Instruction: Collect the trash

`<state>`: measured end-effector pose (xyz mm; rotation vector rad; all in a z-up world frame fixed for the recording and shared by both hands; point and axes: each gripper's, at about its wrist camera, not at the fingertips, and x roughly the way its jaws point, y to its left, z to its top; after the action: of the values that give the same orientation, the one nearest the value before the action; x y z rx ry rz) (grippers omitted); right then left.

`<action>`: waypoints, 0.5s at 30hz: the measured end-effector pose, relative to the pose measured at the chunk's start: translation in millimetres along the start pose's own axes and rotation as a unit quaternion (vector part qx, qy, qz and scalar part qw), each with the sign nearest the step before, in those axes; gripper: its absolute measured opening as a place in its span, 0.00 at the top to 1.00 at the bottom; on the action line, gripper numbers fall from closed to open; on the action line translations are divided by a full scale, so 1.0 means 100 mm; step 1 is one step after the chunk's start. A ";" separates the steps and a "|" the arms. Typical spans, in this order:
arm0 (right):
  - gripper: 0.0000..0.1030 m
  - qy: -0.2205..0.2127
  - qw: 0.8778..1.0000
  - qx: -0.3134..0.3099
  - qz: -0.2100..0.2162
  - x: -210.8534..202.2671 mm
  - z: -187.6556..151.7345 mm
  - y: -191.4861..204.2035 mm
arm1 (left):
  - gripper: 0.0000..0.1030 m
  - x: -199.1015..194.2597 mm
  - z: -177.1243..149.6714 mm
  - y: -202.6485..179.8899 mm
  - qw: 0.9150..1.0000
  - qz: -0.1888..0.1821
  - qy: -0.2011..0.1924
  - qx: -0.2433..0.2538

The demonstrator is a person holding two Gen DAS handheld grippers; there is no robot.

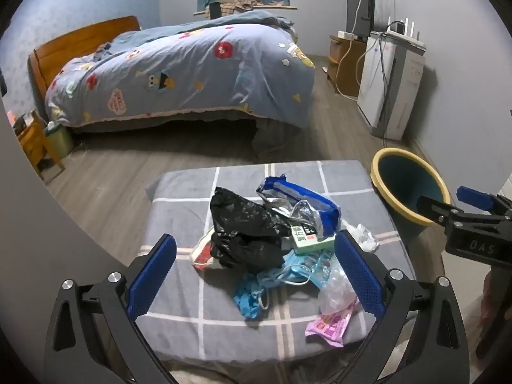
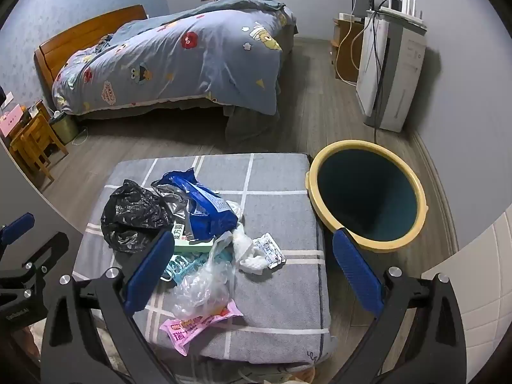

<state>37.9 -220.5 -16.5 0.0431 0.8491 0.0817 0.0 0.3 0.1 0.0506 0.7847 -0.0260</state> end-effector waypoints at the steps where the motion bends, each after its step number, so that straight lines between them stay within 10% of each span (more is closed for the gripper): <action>1: 0.05 0.000 1.000 0.001 0.000 0.00 0.00 0.00 | 0.05 0.00 0.00 0.00 1.000 -0.001 0.000 -0.001; 15: 0.05 0.005 1.000 -0.006 -0.001 0.01 -0.01 0.02 | 0.05 0.01 -0.03 0.00 1.000 -0.008 -0.002 -0.007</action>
<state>38.1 -218.6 -18.0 0.0309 0.8582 0.0860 -0.9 0.3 -2.6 0.0312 0.7808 -0.0356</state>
